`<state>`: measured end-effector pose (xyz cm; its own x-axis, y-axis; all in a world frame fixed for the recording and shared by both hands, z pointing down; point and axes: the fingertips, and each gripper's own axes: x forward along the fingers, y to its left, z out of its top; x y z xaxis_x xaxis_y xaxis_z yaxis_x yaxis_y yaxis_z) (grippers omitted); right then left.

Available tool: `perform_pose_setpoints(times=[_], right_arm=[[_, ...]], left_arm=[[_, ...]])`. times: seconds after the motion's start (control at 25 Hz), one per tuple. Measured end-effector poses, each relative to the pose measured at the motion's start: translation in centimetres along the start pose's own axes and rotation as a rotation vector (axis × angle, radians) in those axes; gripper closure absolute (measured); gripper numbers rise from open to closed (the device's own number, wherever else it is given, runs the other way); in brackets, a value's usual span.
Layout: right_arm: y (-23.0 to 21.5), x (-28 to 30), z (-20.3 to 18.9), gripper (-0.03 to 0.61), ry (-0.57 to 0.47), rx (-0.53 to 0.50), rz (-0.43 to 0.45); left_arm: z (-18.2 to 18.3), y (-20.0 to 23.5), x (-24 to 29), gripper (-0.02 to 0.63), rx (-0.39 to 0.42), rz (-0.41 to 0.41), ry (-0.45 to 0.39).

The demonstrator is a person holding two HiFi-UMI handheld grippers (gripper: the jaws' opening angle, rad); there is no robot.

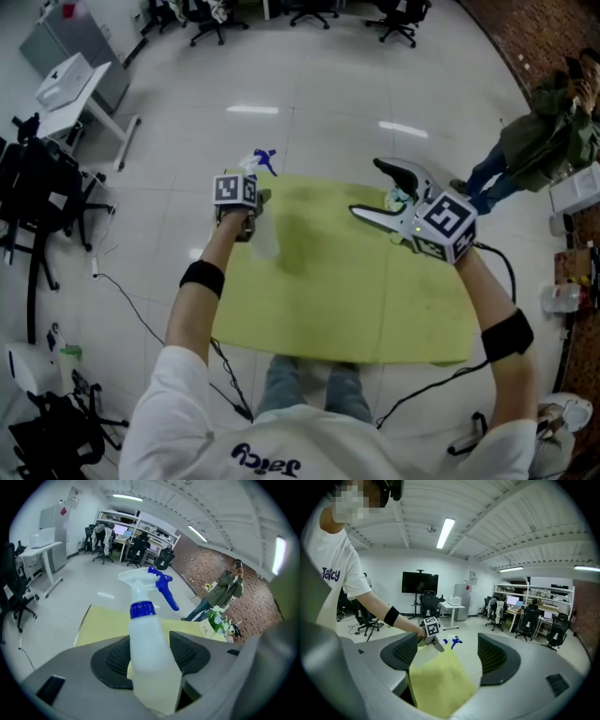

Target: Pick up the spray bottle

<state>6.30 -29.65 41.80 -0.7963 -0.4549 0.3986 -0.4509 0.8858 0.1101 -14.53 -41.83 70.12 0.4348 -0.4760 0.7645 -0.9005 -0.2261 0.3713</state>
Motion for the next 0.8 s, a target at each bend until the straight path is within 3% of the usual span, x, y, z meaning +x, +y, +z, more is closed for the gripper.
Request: perform_pose_setpoints(times=[0.24,0.44,0.8], right_arm=[[-1.4,-2.9,1.2,0.164,-0.069,0.043,-0.07],[-2.2,-6.7,0.6,0.164,-0.074,0.045,-0.107],[-3.9,-14.3,-2.0,0.164,-0.101,0.078,-0.221]], left_arm=[[2.5,-3.4,-3.5,0.367,0.232,0.035,-0.097],[3.0,-6.2,-6.0,0.367,0.343,0.037,-0.145],[3.6,-10.2,-10.6,0.367,0.432,-0.014,-0.248]])
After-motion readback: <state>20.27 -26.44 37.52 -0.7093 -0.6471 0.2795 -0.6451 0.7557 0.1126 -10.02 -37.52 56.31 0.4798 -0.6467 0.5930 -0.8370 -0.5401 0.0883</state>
